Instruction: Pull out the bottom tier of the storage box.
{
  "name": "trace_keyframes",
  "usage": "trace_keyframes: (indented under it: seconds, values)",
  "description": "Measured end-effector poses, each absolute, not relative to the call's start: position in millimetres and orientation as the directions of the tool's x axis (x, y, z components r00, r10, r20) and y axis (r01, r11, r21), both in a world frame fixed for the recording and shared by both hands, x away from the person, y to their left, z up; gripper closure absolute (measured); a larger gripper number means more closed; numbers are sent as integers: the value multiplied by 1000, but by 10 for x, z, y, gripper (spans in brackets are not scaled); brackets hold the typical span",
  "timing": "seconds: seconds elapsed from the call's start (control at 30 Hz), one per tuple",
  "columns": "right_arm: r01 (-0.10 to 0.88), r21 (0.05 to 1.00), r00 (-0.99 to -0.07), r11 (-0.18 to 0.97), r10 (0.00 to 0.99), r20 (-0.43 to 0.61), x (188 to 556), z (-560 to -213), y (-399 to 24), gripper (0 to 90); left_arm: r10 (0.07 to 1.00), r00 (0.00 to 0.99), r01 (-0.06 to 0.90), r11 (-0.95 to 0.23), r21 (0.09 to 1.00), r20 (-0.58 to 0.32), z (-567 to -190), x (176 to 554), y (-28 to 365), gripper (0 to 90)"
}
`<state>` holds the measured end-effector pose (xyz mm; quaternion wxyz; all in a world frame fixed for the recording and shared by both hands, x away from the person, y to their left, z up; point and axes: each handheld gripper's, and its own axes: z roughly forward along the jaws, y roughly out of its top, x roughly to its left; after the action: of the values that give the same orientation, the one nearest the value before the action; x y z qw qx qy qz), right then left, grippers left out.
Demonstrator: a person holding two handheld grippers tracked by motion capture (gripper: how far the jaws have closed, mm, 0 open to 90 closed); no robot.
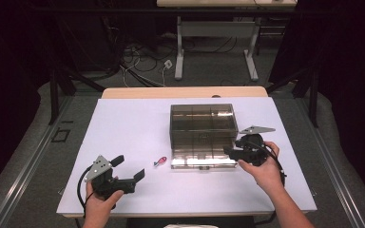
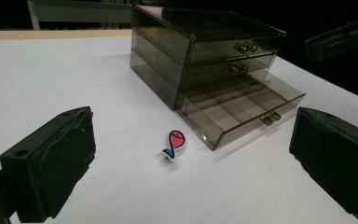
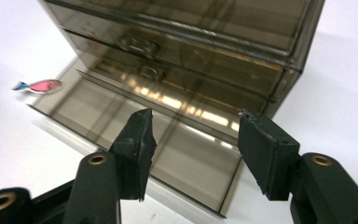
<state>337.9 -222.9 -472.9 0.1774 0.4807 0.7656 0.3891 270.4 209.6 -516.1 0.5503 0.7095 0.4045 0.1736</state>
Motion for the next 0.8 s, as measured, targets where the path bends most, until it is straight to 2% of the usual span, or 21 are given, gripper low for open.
trace_keyframes:
  seconds: [0.2,0.43,0.8]
  values:
    - [538,812,-498,228,863,87,3268,-4730,-2251,446,774,601,391,-69,918,-198,-5169,2723,2048,1]
    - [489,845,-519,217,851,82,3146,-4739,-2280,332,790,590,402,-106,910,-169,-5196,2743,1972,1]
    - [413,869,-593,273,805,29,3007,-4715,-2439,260,797,575,430,-100,897,-187,-5188,2778,1973,6]
